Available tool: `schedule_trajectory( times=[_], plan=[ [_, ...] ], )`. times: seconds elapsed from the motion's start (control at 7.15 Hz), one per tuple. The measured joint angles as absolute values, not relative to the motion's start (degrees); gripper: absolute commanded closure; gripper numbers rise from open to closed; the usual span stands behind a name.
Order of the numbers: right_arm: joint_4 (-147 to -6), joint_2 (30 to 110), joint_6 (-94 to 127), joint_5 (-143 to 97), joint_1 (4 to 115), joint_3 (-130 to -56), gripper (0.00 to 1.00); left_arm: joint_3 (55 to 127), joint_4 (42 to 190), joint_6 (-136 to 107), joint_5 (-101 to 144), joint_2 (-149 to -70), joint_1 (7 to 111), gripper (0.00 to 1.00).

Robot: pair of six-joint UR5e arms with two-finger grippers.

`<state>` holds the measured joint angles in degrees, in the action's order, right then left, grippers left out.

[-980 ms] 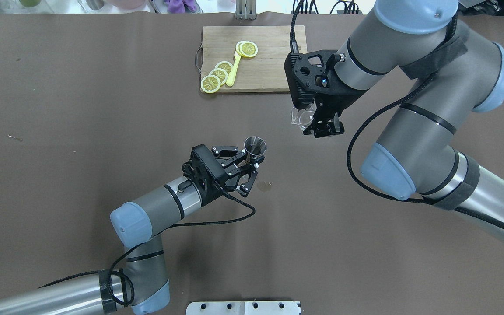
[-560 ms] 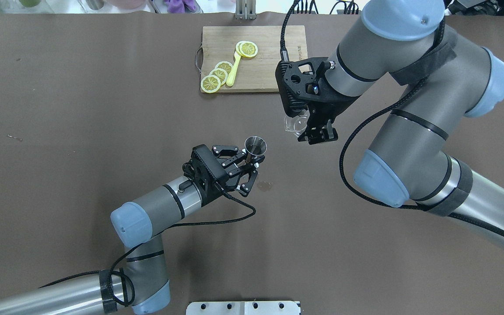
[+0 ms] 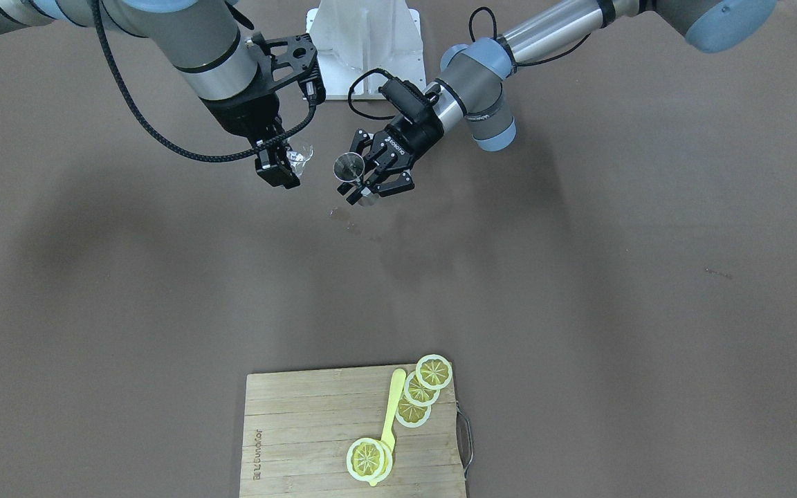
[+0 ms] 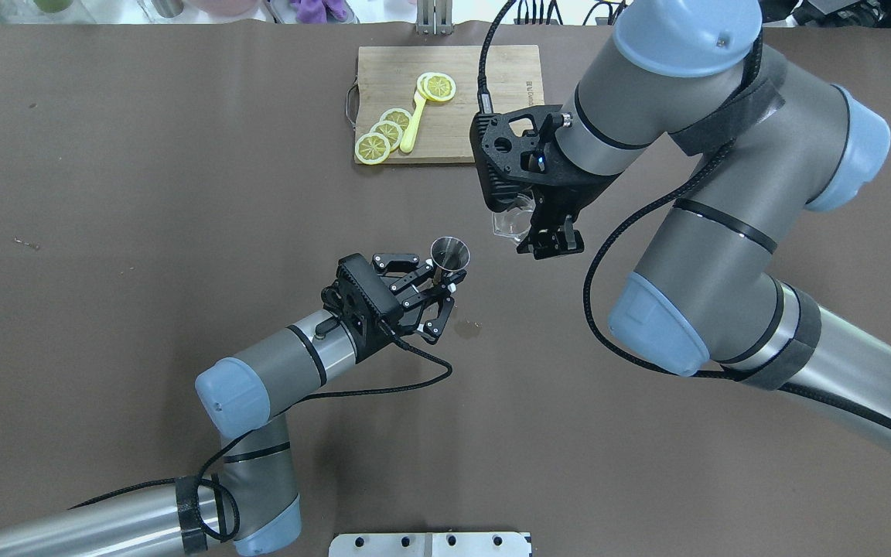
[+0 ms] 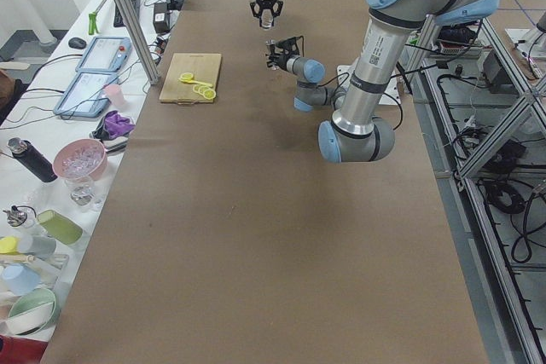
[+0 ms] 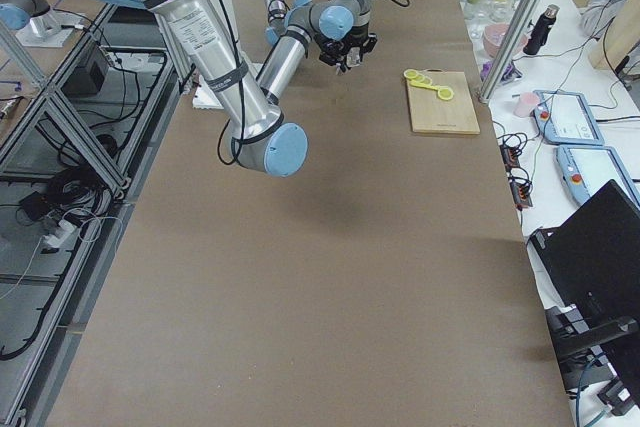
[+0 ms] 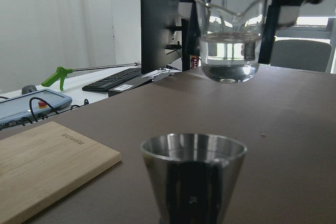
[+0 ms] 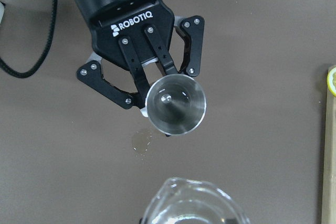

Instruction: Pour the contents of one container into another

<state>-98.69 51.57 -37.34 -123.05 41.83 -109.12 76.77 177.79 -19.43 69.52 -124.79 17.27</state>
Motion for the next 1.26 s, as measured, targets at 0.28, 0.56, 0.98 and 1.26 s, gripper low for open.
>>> schedule_trajectory(
  times=[0.28, 0.56, 0.98, 1.26],
  plan=[
    [-99.9, 51.2, -37.3, -121.8, 40.9, -109.5, 1.00, 76.7, 177.8, -19.4, 69.4, -124.8, 17.3, 1.00],
    [-101.1, 50.5, -37.3, -120.9, 40.4, -109.6, 1.00, 76.7, 177.7, -19.4, 69.1, -124.8, 17.3, 1.00],
    [-102.8, 49.4, -37.2, -119.3, 39.9, -109.6, 1.00, 76.7, 177.7, -19.4, 68.3, -124.8, 17.3, 1.00],
    [-104.0, 48.9, -37.0, -118.1, 39.0, -109.4, 1.00, 76.7, 177.7, -19.3, 68.2, -124.8, 17.3, 1.00]
  ],
)
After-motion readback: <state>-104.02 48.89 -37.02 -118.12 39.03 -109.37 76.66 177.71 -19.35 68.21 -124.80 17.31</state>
